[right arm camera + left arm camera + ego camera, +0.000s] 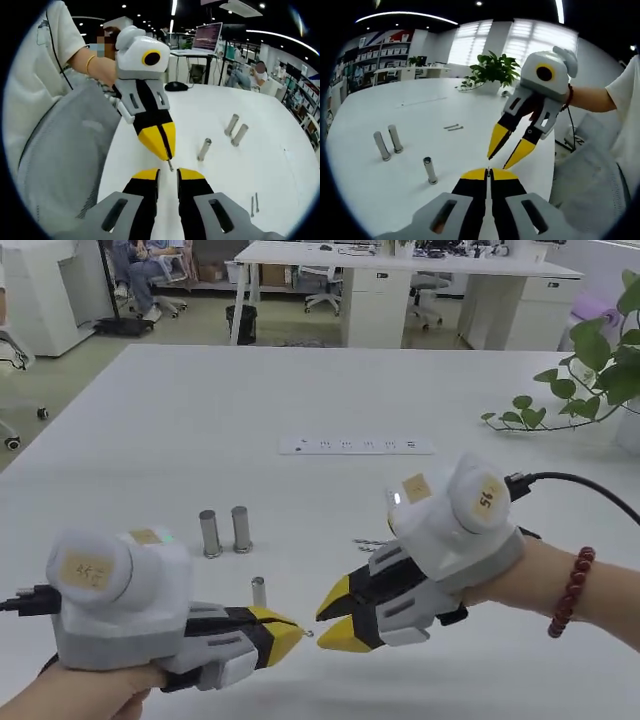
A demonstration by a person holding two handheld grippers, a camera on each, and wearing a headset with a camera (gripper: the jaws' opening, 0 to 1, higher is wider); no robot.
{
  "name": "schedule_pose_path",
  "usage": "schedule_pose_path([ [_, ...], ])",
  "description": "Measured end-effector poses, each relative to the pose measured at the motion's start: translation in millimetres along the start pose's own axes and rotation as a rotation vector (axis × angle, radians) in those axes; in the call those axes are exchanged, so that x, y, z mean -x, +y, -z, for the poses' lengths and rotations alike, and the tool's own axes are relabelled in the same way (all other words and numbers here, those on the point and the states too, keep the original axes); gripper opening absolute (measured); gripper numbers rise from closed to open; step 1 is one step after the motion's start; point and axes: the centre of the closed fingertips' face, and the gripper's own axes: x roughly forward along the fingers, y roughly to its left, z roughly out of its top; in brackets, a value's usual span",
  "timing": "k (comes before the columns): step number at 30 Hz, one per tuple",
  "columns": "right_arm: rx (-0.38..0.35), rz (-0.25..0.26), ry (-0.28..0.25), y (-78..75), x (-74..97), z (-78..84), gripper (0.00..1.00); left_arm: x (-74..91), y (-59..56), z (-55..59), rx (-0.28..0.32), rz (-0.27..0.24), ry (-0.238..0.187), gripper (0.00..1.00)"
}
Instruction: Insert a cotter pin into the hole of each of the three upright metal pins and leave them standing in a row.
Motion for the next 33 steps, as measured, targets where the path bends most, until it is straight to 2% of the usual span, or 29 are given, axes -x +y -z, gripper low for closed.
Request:
schedule_pose_path([
  [4, 0.018, -0.028, 0.015, 5.5, -0.2, 3.0, 0.15, -0.3, -9.4, 0.1, -0.023, 0.041, 0.000, 0.00],
  [9, 0.027, -0.072, 0.017, 15.7, -1.0, 3.7, 0.14, -0.3, -16.8, -0.3, -0.051, 0.069, 0.000, 0.00],
  [15, 0.027, -0.092, 0.019, 20.4, -1.2, 5.7, 0.14, -0.5, -25.8, -0.8, -0.076, 0.109, -0.006, 0.00],
  [25, 0.040, -0.127, 0.008, 26.9, -0.1, 5.5, 0.09, -1.5, -34.6, 1.4, -0.095, 0.153, -0.008, 0.00],
  [33, 0.052, -0.147, 0.005, 28.6, 1.1, 5.5, 0.05, -1.3, -36.6, 1.5, -0.099, 0.168, -0.012, 0.00],
])
